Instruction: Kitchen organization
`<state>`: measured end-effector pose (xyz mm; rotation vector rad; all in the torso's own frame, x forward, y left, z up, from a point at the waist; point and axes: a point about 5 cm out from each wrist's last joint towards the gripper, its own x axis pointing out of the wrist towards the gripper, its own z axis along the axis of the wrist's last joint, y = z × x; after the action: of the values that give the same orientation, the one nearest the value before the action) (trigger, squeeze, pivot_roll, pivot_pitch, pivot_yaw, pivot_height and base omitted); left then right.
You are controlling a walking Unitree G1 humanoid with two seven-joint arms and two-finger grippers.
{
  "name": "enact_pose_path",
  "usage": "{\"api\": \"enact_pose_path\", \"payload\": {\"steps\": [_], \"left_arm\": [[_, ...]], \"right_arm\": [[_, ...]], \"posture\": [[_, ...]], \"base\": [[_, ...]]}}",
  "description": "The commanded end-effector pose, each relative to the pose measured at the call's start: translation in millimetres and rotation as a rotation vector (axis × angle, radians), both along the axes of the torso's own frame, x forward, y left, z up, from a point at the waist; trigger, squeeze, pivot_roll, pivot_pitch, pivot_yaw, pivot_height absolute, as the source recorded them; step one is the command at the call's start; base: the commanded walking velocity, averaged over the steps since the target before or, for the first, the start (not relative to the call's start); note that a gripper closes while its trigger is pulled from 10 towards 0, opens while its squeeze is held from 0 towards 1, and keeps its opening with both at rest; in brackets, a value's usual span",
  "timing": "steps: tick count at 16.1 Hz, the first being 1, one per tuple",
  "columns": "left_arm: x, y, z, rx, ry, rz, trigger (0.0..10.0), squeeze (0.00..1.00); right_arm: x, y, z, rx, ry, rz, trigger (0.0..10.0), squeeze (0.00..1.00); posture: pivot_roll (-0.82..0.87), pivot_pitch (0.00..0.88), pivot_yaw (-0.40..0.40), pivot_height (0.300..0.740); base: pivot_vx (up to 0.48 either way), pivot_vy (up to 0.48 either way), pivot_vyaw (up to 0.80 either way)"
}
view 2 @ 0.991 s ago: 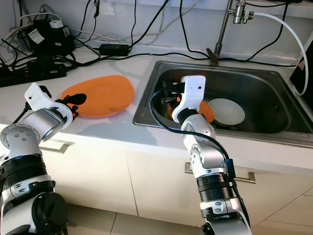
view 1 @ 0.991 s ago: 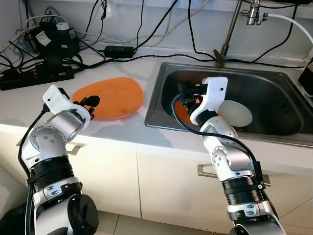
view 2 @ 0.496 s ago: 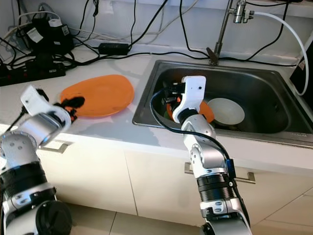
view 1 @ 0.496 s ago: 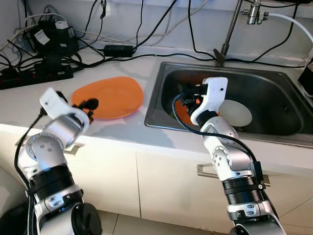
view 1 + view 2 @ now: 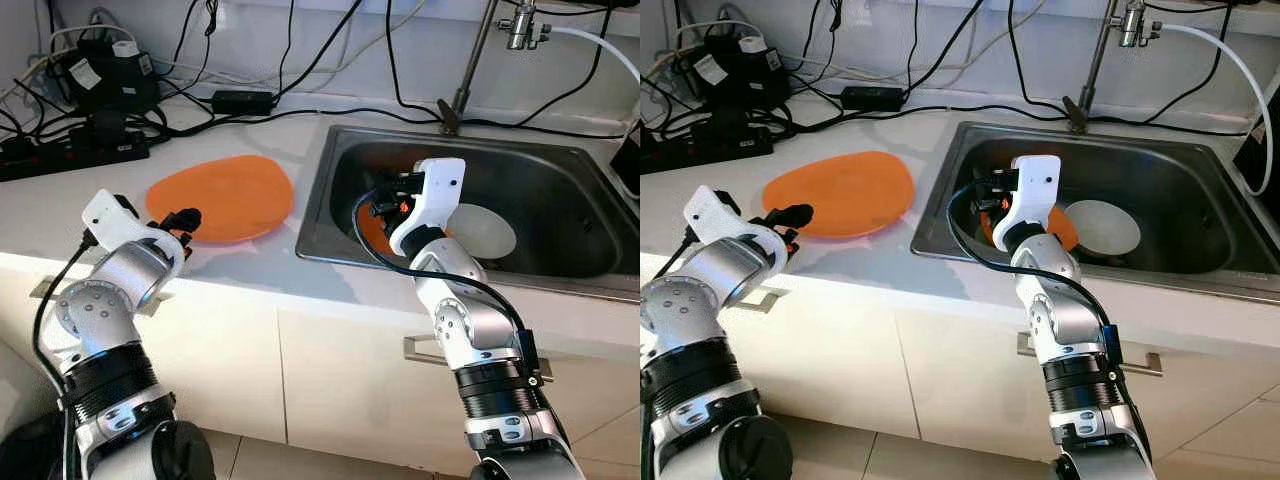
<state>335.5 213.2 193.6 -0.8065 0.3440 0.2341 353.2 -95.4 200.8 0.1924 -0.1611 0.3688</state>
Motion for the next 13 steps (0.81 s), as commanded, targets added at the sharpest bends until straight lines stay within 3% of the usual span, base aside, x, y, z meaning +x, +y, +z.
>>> {"api": "enact_pose_path", "payload": {"steps": [1, 5, 13], "left_arm": [[4.4, -6.0, -2, -0.039, 0.028, -0.003, 10.0, 0.0], [13.5, -7.5, 3, -0.113, 0.007, 0.022, 10.0, 0.0], [27.8, -19.2, -2, -0.128, 0.01, -0.014, 10.0, 0.0]], "right_arm": [[-1.5, 0.2, 7, -0.002, -0.023, 0.014, 10.0, 0.0], [-2.5, -1.5, 7, -0.007, -0.027, 0.009, 10.0, 0.0], [-2.4, -7.3, 8, -0.014, -0.026, -0.007, 10.0, 0.0]], "posture": [[0.06, 0.007, 0.013, 0.74], [0.04, 0.0, 0.02, 0.74], [0.03, 0.014, 0.009, 0.74]], "base": [[0.0, 0.0, 0.0], [0.0, 0.0, 0.0], [0.0, 0.0, 0.0]]}}
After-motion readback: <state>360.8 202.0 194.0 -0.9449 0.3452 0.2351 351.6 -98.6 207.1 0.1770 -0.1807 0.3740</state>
